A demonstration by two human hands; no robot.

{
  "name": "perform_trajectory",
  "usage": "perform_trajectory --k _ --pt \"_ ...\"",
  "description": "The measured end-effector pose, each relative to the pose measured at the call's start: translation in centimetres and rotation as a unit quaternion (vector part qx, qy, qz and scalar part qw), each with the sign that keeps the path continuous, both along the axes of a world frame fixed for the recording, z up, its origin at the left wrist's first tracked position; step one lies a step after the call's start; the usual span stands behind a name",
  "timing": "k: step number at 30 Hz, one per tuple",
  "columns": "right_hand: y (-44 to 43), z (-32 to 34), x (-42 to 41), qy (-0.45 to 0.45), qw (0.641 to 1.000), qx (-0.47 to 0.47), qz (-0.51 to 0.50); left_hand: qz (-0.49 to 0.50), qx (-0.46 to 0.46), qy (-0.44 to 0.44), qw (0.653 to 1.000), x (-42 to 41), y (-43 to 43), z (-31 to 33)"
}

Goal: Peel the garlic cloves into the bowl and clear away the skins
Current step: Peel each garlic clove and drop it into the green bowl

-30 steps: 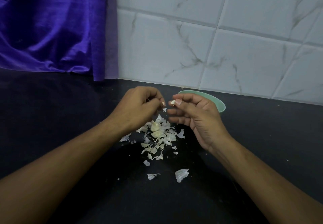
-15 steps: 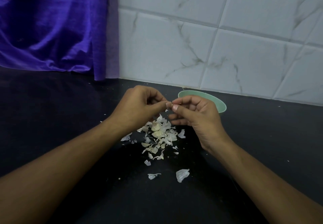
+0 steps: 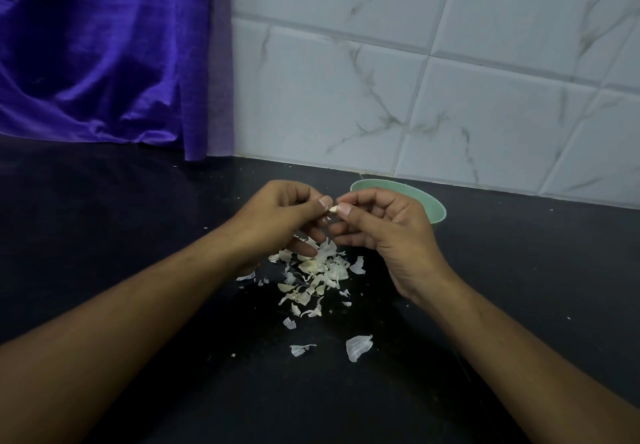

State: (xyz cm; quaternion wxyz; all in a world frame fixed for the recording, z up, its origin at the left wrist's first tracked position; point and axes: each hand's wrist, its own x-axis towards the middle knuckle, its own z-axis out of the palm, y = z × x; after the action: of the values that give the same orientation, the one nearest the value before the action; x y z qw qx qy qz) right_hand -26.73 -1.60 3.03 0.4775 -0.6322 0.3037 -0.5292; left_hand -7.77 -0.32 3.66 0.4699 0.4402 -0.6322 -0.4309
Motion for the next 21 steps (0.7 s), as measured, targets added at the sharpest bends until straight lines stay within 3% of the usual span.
perform_trajectory --k 4,9,16,21 --pt "-0.01 0.07 0.02 -0.009 1.000 0.004 0.015 -0.024 0.045 0.054 0.997 -0.52 0.25 0.04" --pt "0.15 0.03 0.14 0.004 1.000 -0.019 0.008 -0.018 0.057 0.059 0.996 -1.06 0.54 0.13" --pt "0.34 0.09 0.32 0.000 0.999 -0.011 0.031 0.008 -0.010 -0.013 1.000 -0.79 0.31 -0.44" --pt "0.24 0.35 0.19 -0.020 1.000 0.003 0.005 0.026 -0.045 -0.006 0.999 -0.22 0.22 0.06"
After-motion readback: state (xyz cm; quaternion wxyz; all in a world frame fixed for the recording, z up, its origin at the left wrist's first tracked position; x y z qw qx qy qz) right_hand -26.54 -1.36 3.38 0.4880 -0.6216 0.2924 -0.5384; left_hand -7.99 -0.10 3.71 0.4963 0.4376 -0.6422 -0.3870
